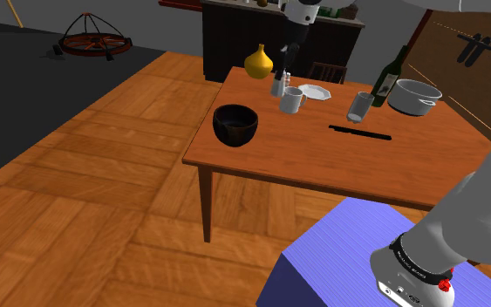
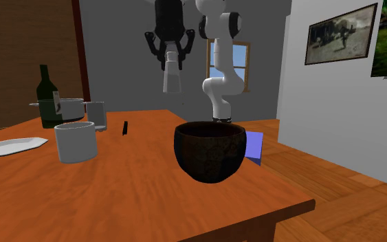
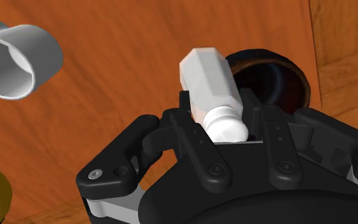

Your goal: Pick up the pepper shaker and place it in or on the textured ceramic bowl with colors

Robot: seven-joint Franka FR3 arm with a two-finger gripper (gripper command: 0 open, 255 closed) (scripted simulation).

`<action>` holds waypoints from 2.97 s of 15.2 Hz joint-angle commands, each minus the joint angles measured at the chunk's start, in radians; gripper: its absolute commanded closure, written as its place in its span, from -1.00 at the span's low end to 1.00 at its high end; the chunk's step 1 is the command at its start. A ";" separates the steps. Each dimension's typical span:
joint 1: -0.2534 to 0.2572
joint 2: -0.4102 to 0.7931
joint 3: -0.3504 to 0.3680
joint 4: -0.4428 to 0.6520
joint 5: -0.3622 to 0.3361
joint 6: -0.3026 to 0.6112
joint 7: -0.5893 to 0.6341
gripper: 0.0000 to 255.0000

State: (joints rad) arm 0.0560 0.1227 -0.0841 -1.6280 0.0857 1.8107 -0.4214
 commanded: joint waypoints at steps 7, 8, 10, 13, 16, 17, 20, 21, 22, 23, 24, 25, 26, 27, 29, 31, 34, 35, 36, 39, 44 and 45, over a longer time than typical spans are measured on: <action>0.091 0.164 0.061 0.249 -0.015 -0.073 0.163 1.00; 0.103 0.191 0.067 0.291 -0.018 -0.087 0.182 1.00; 0.128 0.254 0.079 0.391 -0.025 -0.121 0.221 1.00; 0.129 0.244 0.079 0.335 -0.024 -0.076 0.219 1.00; 0.129 0.238 0.079 0.285 -0.024 -0.032 0.216 1.00; 0.129 0.237 0.079 0.269 -0.024 -0.018 0.216 1.00; 0.130 0.234 0.079 0.225 -0.023 0.023 0.213 1.00; 0.130 0.234 0.079 0.211 -0.023 0.037 0.213 1.00; 0.130 0.234 0.079 0.198 -0.023 0.050 0.212 1.00; 0.130 0.234 0.079 0.185 -0.022 0.064 0.211 1.00; 0.130 0.234 0.079 0.172 -0.022 0.077 0.210 1.00; 0.130 0.235 0.079 0.160 -0.022 0.090 0.210 1.00; 0.130 0.236 0.079 0.147 -0.022 0.103 0.209 1.00; 0.130 0.237 0.079 0.136 -0.021 0.116 0.208 1.00; 0.130 0.238 0.079 0.129 -0.021 0.124 0.208 1.00; 0.130 0.238 0.079 0.129 -0.021 0.124 0.208 1.00; 0.130 0.238 0.079 0.129 -0.021 0.124 0.208 1.00; 0.130 0.238 0.079 0.129 -0.021 0.124 0.208 1.00; 0.130 0.238 0.079 0.129 -0.021 0.124 0.208 -1.00; 0.130 0.238 0.079 0.129 -0.021 0.124 0.208 -1.00; 0.127 0.223 0.078 0.207 -0.022 0.030 0.209 -1.00; 0.126 0.221 0.077 0.230 -0.023 0.005 0.210 -1.00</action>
State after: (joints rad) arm 0.1816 0.3426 -0.0069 -1.4330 0.0641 1.8513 -0.2154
